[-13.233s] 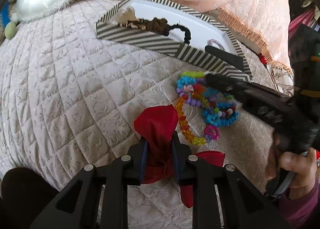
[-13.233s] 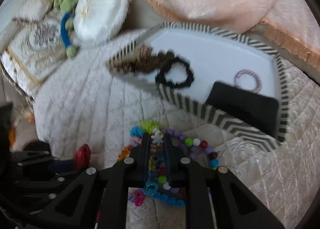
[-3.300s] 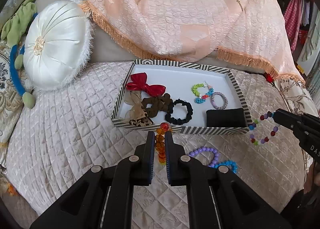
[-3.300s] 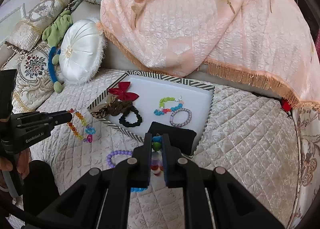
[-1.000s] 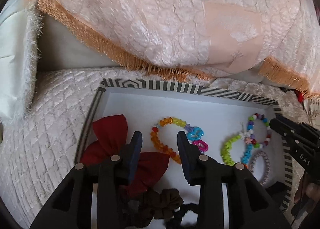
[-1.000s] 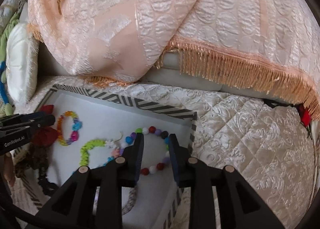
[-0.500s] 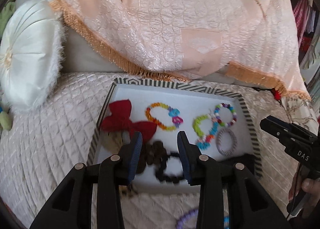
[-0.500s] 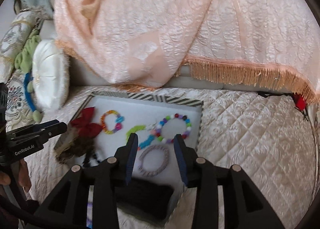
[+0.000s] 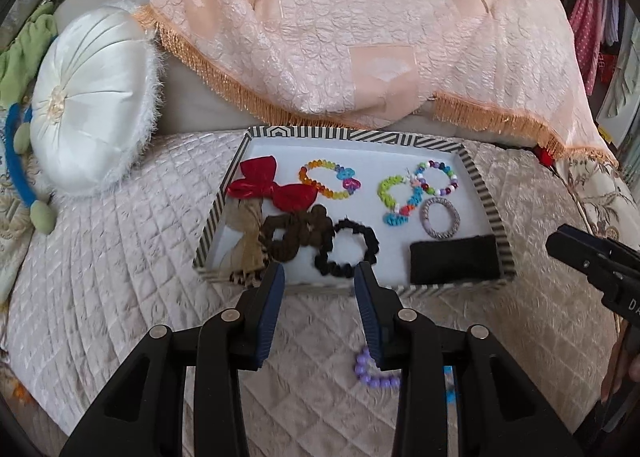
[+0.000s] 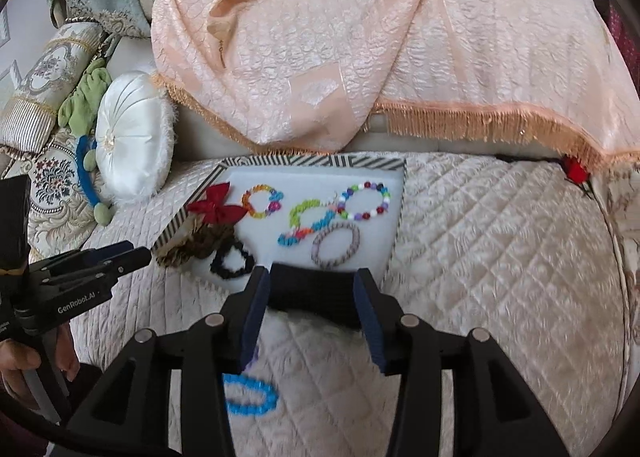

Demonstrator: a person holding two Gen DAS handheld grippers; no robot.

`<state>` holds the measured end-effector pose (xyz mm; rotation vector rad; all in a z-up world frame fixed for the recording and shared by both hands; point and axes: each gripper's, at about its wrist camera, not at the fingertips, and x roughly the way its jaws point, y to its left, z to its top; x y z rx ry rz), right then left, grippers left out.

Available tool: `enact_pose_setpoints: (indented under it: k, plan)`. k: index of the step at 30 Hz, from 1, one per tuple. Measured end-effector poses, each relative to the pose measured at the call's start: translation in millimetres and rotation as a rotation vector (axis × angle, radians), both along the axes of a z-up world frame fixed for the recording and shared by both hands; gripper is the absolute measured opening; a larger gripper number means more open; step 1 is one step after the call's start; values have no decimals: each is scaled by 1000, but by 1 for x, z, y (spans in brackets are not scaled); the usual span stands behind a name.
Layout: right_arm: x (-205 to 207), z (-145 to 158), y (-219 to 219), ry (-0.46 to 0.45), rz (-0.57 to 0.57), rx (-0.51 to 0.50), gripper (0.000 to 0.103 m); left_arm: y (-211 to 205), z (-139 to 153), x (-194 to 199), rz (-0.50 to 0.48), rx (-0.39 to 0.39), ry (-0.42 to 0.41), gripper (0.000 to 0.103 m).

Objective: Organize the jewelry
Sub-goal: 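Withdraw both tools toward the purple and blue bead bracelets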

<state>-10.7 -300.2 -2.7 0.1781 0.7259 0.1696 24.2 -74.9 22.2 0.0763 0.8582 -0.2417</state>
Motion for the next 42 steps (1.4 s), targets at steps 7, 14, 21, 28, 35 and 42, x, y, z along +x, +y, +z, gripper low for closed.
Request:
enact_pose_setpoints:
  k: [7,14,21,28,35,42]
  plan:
    - [-30,-6,11,5,12,-39,48,-3,-2,-28,-16,-6,-6,27]
    - [-55,-8,21,-6,22,-29,52,-2,-4,-47,-14,-10,-10,27]
    - [-66,-8,31,-10,35,-35,53,-4,-3,-59,-13,5,-31,27]
    - [-69,-6,38,-18,37,-47,55,-4,-2,-63,-8,13,-50,27]
    - [-69,-6,41,-16,42,-48,56,-4,-5,-63,-5,12,-46,27]
    - [-68,-8,43,-5,44,-47,57,-4,-7,-63,-5,15,-41,27]
